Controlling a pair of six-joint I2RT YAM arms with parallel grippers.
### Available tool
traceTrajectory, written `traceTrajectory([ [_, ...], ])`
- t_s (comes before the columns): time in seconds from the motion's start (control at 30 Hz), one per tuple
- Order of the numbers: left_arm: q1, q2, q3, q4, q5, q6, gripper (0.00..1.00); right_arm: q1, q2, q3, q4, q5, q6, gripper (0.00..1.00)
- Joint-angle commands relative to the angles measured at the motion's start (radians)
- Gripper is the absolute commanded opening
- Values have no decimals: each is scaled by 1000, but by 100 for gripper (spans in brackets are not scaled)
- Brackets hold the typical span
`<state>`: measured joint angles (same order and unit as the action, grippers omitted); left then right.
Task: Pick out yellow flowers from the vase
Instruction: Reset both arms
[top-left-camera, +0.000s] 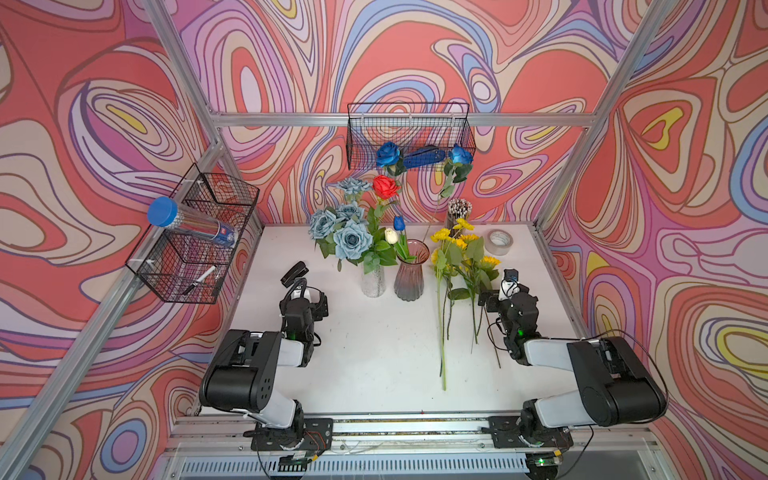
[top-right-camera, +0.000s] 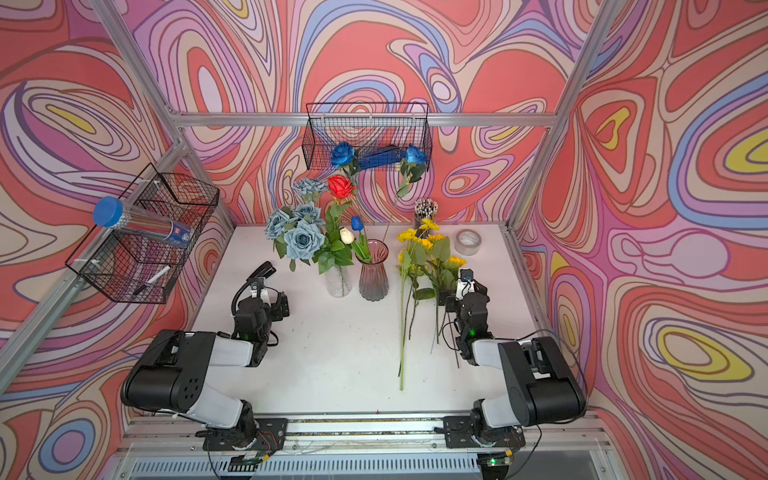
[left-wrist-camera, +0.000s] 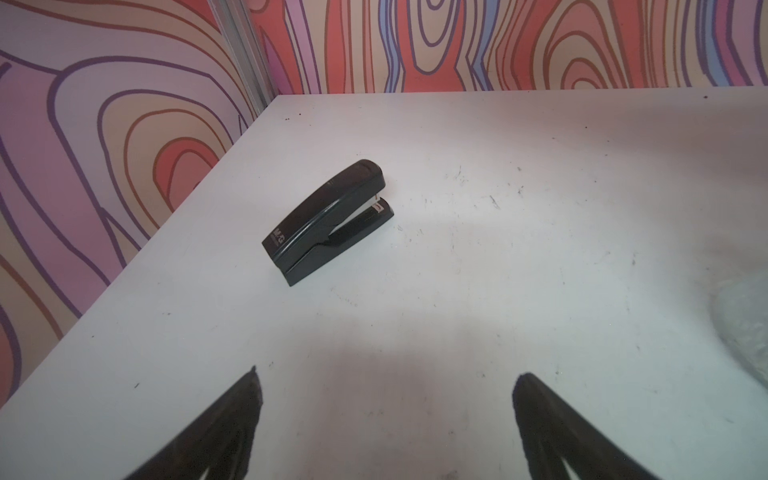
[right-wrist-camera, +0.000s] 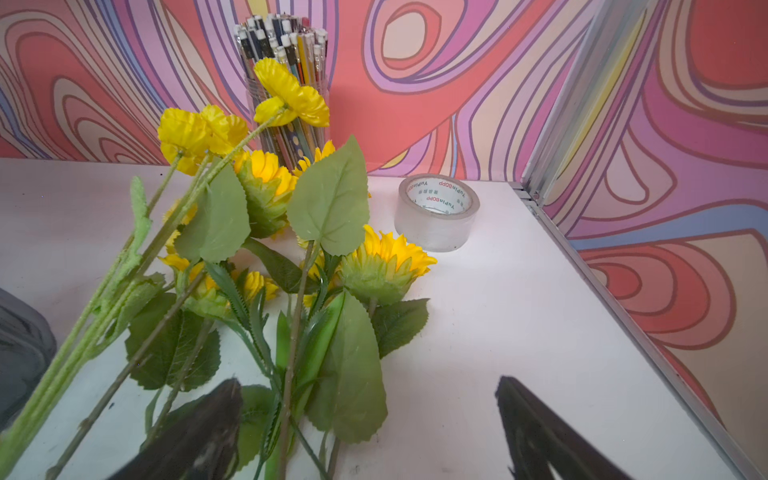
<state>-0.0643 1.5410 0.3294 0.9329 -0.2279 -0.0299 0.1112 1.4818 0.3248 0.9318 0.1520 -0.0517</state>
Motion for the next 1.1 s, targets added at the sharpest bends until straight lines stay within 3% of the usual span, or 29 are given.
traceTrajectory([
  [0.0,8,14,30,16,-29,0,100,-11,66,-16,184,8,6,98],
  [0.07,8,-4,42,-43,-25,-11,100,-20,102,-10,207,18,18,98],
  [0.27,8,9,32,-2,-26,-3,100,-40,252,-43,420,24,37,98],
  [0.37,9,5,35,-11,-26,-6,100,-44,239,0,322,2,40,98],
  [0.47,8,4,34,-11,-26,-6,100,-61,231,126,67,-23,51,98],
  [0.5,8,6,34,-6,-27,-4,100,-104,222,153,-9,-89,84,98],
  [1.07,8,5,34,-8,-27,-5,100,-111,222,149,9,-88,83,98],
])
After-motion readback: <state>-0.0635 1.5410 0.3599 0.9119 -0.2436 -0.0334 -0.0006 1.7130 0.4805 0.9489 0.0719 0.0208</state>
